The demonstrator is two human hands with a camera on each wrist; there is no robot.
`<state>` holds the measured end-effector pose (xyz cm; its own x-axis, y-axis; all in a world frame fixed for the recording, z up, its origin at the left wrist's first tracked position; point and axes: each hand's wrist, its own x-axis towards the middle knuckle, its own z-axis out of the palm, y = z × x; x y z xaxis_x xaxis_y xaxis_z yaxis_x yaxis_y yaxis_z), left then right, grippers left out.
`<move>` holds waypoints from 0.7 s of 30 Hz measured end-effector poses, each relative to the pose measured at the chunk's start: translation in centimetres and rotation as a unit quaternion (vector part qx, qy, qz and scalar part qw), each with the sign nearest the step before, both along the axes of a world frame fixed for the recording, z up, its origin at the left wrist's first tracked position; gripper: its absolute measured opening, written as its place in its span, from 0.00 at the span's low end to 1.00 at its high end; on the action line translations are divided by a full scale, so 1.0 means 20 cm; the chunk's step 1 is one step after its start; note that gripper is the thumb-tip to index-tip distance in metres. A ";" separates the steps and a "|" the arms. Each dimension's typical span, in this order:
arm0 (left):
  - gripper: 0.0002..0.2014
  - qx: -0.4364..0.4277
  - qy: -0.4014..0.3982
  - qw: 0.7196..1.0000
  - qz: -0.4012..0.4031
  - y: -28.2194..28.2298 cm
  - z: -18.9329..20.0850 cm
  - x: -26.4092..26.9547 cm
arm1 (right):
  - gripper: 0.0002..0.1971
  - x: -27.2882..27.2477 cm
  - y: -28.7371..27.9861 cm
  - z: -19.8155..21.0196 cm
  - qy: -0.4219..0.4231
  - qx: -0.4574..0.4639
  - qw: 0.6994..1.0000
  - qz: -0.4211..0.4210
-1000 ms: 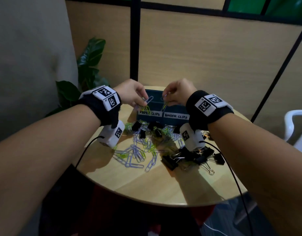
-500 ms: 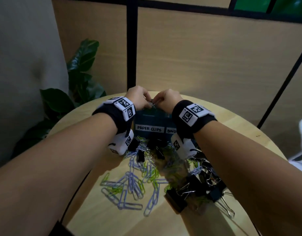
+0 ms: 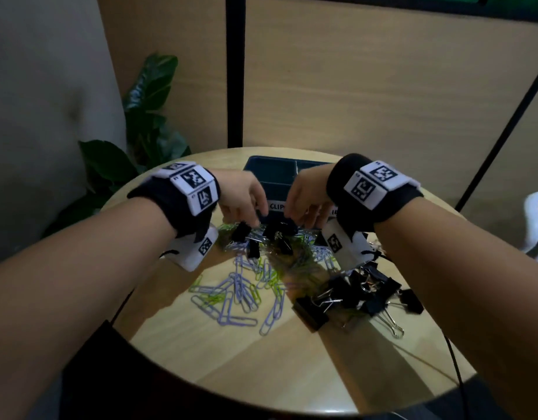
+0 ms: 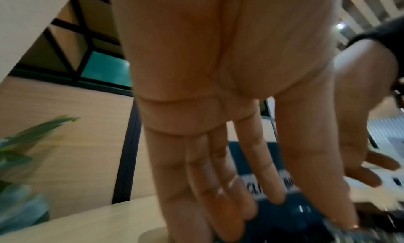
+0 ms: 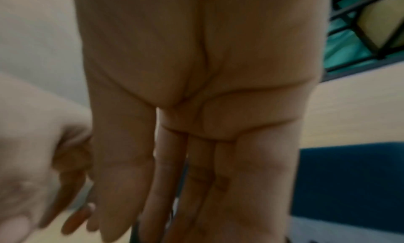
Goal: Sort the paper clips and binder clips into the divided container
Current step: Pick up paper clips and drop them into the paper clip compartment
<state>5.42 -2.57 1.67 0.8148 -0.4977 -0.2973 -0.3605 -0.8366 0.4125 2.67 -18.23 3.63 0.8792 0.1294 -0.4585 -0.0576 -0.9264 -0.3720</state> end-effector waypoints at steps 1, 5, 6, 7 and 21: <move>0.17 0.056 -0.007 0.998 -0.006 -0.01 -0.03 -0.02 | 0.15 -0.02 0.01 -0.02 0.002 -0.028 1.000 0.013; 0.31 0.154 -0.080 0.985 -0.025 -0.04 -0.11 -0.07 | 0.26 -0.11 0.07 -0.10 0.000 -0.094 0.994 0.064; 0.33 0.161 -0.080 0.984 -0.023 -0.04 -0.13 -0.07 | 0.29 -0.12 0.07 -0.11 -0.008 -0.106 0.992 0.069; 0.34 0.169 -0.079 0.982 -0.021 -0.04 -0.14 -0.08 | 0.30 -0.13 0.07 -0.12 -0.019 -0.118 0.990 0.072; 0.29 0.137 -0.075 0.988 0.004 -0.01 -0.10 -0.10 | 0.20 -0.17 0.11 -0.10 -0.119 -0.298 0.938 0.128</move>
